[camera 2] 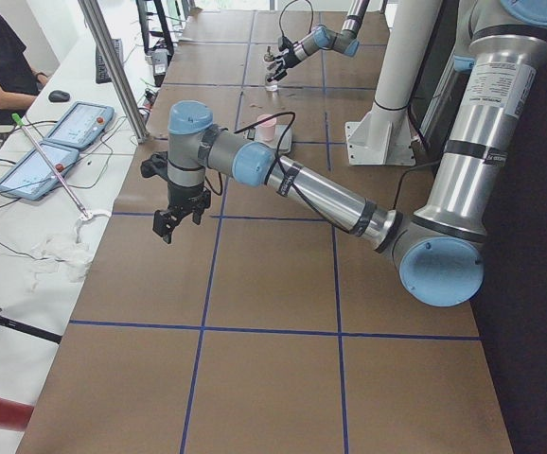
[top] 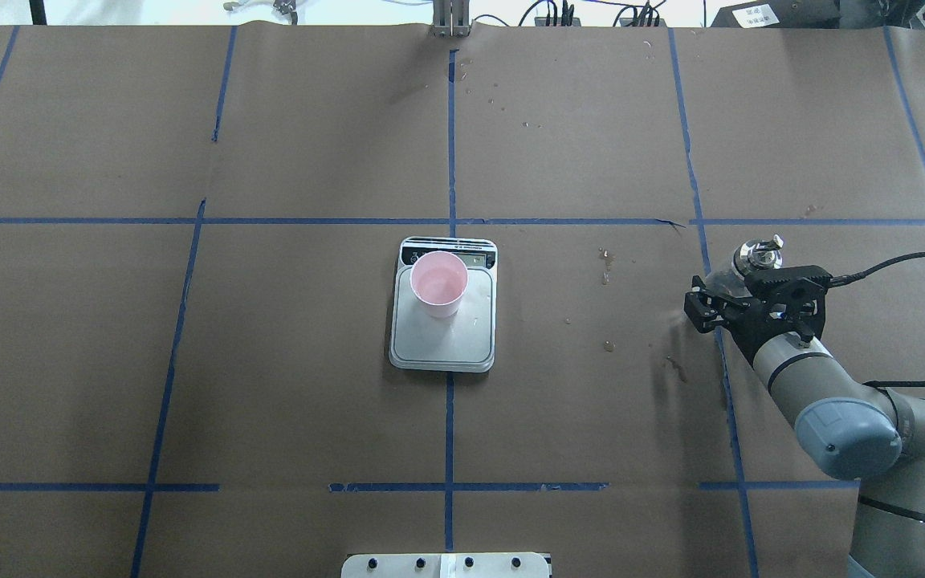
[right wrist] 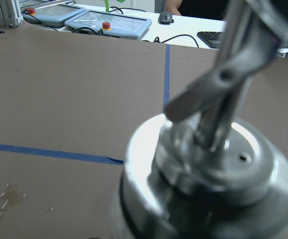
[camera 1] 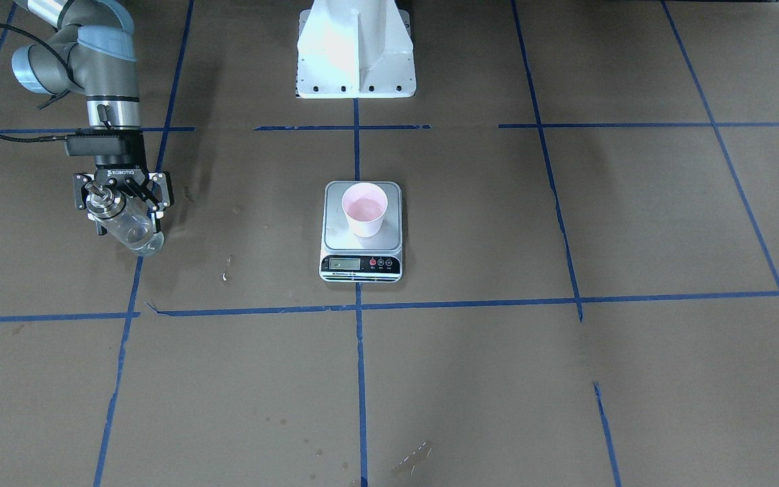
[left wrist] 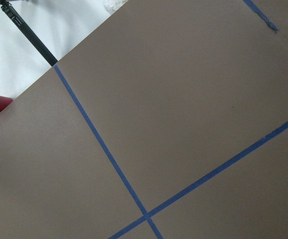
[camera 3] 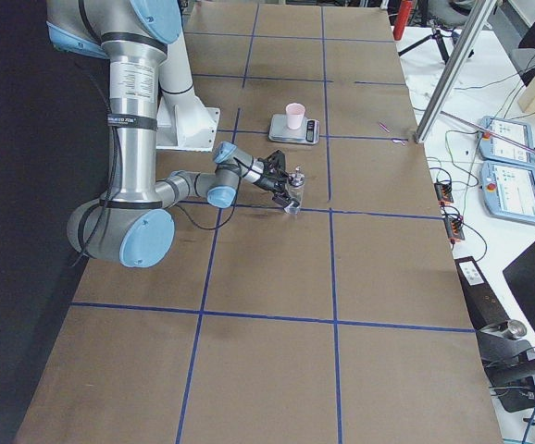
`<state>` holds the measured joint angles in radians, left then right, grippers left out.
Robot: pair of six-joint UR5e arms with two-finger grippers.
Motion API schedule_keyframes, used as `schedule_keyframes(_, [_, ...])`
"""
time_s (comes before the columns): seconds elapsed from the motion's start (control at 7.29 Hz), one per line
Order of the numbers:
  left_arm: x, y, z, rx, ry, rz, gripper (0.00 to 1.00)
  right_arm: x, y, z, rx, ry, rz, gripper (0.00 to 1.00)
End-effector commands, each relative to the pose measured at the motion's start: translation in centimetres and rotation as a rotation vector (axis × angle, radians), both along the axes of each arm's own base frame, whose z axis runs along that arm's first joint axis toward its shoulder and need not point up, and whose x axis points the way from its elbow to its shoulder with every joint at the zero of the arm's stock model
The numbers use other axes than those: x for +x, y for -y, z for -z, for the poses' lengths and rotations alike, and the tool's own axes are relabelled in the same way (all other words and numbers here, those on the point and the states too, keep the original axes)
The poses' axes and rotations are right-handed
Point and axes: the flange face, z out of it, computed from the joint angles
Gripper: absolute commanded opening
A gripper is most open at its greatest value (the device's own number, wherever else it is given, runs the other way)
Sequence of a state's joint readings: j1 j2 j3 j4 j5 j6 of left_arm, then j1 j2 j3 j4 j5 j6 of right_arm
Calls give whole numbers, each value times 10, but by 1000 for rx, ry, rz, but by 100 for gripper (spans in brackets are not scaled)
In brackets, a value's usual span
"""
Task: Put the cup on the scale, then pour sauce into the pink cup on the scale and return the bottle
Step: 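Lift the sauce bottle with the right gripper and carry it toward the pink cup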
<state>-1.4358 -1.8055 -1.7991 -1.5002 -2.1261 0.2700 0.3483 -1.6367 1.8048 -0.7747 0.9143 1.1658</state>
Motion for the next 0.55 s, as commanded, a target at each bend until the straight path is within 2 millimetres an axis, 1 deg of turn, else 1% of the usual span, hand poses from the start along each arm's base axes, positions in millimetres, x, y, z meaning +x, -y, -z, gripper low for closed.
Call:
schedule_keyframes(0.0, [0,-1,0,0,0,0,100,1,2,1,1,2,-4,39])
schedule_keyframes(0.14, [0,-1,1,2,0,0,100,5,6,0,0,2,-14,0])
schedule_keyframes(0.41, [0,-1,1,3,0,0,100,14,17,15,9,21,-25,0])
